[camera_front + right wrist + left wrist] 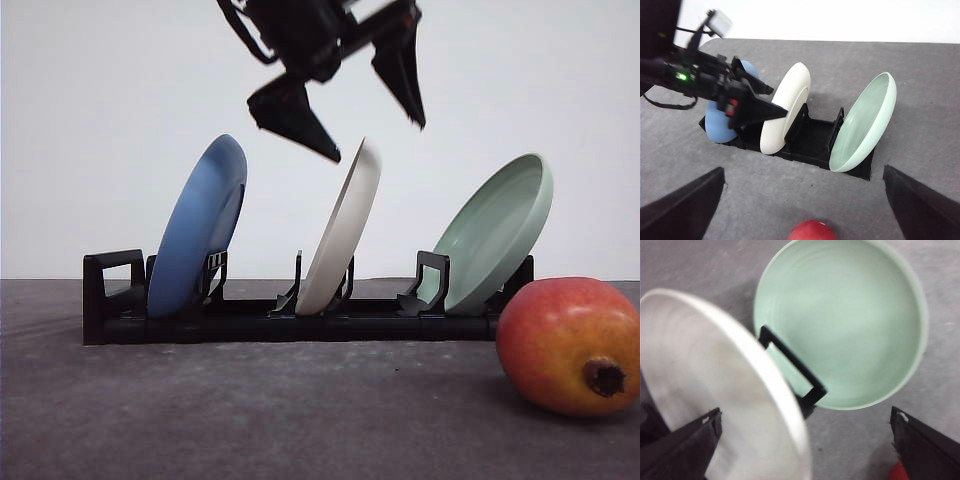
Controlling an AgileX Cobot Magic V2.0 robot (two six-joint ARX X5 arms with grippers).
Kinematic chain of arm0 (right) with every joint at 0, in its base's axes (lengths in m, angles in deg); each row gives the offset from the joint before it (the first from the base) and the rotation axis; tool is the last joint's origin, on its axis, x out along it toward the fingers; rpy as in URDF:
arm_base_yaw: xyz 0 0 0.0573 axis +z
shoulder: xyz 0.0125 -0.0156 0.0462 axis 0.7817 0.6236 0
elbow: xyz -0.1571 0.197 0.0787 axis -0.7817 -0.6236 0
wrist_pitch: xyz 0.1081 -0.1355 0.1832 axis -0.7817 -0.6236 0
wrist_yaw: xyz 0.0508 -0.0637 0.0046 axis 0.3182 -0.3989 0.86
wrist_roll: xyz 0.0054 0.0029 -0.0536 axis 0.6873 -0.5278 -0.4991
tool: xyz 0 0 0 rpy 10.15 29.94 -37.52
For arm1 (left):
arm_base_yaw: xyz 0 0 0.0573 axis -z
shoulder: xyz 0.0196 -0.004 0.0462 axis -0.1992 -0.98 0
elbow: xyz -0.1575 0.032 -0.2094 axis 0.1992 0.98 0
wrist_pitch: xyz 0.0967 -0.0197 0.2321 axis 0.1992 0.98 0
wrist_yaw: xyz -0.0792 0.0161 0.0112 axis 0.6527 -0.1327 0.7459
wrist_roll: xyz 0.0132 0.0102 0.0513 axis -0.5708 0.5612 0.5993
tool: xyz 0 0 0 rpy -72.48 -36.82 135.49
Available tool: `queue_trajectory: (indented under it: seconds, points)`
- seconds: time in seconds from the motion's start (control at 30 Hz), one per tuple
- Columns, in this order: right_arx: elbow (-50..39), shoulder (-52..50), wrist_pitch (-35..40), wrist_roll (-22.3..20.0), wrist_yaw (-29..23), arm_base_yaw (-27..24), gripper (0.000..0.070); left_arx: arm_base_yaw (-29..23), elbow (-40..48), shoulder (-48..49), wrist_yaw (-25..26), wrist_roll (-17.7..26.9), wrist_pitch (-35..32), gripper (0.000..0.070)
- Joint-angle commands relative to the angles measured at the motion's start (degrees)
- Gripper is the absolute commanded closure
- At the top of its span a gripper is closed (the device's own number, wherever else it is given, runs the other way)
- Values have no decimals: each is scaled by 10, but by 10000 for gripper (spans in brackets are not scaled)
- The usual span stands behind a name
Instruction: Place pomegranate in white plate
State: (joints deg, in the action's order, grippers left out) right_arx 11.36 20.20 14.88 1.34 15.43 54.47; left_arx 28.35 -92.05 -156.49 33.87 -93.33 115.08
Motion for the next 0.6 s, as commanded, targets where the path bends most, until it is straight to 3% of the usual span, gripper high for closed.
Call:
queue_trajectory:
  seconds: [0.0, 0.2, 0.27, 0.57]
  points:
    - [11, 2, 5, -6, 2, 2, 51, 5, -16, -16, -5, 0, 0, 65]
    - [11, 2, 5, -6, 2, 2, 51, 6, -16, -37, -4, 0, 20, 71]
    - [11, 2, 5, -6, 2, 2, 51, 7, -16, -39, -5, 0, 25, 105]
    - [11, 2, 6, -6, 2, 2, 51, 16, -16, -41, -5, 6, 28, 591]
